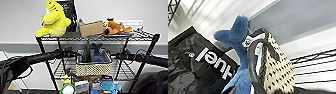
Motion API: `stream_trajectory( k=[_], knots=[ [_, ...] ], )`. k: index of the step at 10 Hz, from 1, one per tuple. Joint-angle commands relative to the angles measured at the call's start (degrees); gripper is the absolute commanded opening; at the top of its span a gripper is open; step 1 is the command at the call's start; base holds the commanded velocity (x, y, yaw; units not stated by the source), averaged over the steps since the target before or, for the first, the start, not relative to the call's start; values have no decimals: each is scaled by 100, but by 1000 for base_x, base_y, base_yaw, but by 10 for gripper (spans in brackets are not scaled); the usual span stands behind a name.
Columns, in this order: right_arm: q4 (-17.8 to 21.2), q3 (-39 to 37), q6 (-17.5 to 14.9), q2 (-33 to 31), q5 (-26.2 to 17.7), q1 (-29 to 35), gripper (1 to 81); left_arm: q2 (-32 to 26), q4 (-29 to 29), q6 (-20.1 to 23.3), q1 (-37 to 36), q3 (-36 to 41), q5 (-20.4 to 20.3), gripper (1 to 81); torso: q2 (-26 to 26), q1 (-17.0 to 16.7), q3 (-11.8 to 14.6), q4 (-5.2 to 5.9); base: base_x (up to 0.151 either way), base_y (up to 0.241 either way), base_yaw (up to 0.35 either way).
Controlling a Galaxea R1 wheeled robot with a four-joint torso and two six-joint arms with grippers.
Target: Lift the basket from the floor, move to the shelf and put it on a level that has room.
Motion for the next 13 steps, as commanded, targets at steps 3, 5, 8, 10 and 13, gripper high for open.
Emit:
stream_trajectory(
  k=[3,5,8,10,13],
  knots=[
    [97,1550,108,-1249,424,684,811,-1648,46,-34,-603,1550,-247,811,0,0,0,0,0,0,0],
    [97,2147,108,-1732,442,543,811,-2193,55,-130,-506,2287,-300,811,0,0,0,0,0,0,0],
    [88,2991,108,-2488,556,227,811,-2941,64,-157,-94,3203,-484,811,0,0,0,0,0,0,0],
    [88,3396,108,-2814,653,-2,811,-3406,73,-157,170,3730,-712,811,0,0,2,0,0,0,0],
    [53,3994,99,-3271,688,-414,811,-4197,99,-131,714,4372,-1073,811,-2,-5,5,0,0,0,0]
  ],
)
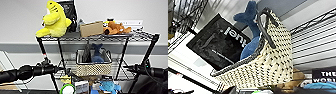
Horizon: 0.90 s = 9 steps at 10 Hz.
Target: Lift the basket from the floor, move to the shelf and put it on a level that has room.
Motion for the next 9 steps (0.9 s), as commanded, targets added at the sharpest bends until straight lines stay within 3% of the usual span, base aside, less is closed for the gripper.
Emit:
stream_trajectory(
  k=[1,4,6,9],
  knots=[
    [0,592,-3,-598,112,0,811,-962,148,49,210,823,-616,811,0,0,0,0,0,0,0],
    [-9,557,-30,-669,348,-1187,811,-1324,455,49,1729,886,-1459,811,-4,-4,9,0,0,0,0],
    [-9,408,-56,-590,410,-1820,811,-1140,825,58,2881,597,-2356,811,-6,-9,11,0,0,0,0],
    [-158,232,-65,-398,410,-2488,811,-771,940,127,4050,25,-3007,811,-6,-11,15,0,0,0,0]
  ],
)
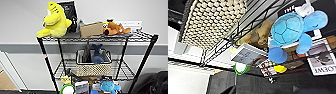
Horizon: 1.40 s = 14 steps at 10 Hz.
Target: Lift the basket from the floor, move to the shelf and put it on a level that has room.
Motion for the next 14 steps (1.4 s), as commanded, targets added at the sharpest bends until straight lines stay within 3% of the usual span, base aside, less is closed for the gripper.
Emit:
stream_trajectory(
  k=[1,6,14],
  knots=[
    [-204,-139,-37,95,85,-235,811,269,522,211,1204,-542,-1480,811,0,0,0,0,0,0,0],
    [-608,-780,-45,736,76,-1492,811,1006,548,273,2443,-1560,-1445,811,-7,-6,7,0,0,0,0],
    [-1082,-3187,-63,2713,94,-3030,811,2993,645,264,3507,-4320,-1445,811,-15,-17,15,0,0,0,0]
  ],
)
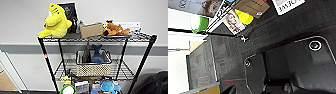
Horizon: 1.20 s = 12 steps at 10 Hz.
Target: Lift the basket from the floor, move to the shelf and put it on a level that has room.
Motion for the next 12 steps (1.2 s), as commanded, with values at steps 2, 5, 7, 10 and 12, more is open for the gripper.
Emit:
stream_trajectory(
  k=[2,5,7,10,12],
  knots=[
    [-642,-1340,-23,1037,-169,-359,811,981,165,13,206,-1383,173,811,0,0,0,0,0,0,0],
    [-923,-2720,-40,1924,-169,-676,811,1632,165,4,355,-2131,252,811,-2,-5,2,0,0,0,0],
    [-1091,-3397,-49,2444,-186,-817,811,2001,174,13,443,-2324,515,811,-4,-7,2,0,0,0,0],
    [-1231,-3777,-49,2744,-204,-914,811,2677,156,13,478,-3176,963,811,-6,-9,5,0,0,0,0],
    [-1390,-4022,-40,2954,-204,-984,811,2976,139,12,487,-3581,1035,811,-9,-9,6,0,0,0,0]
  ],
)
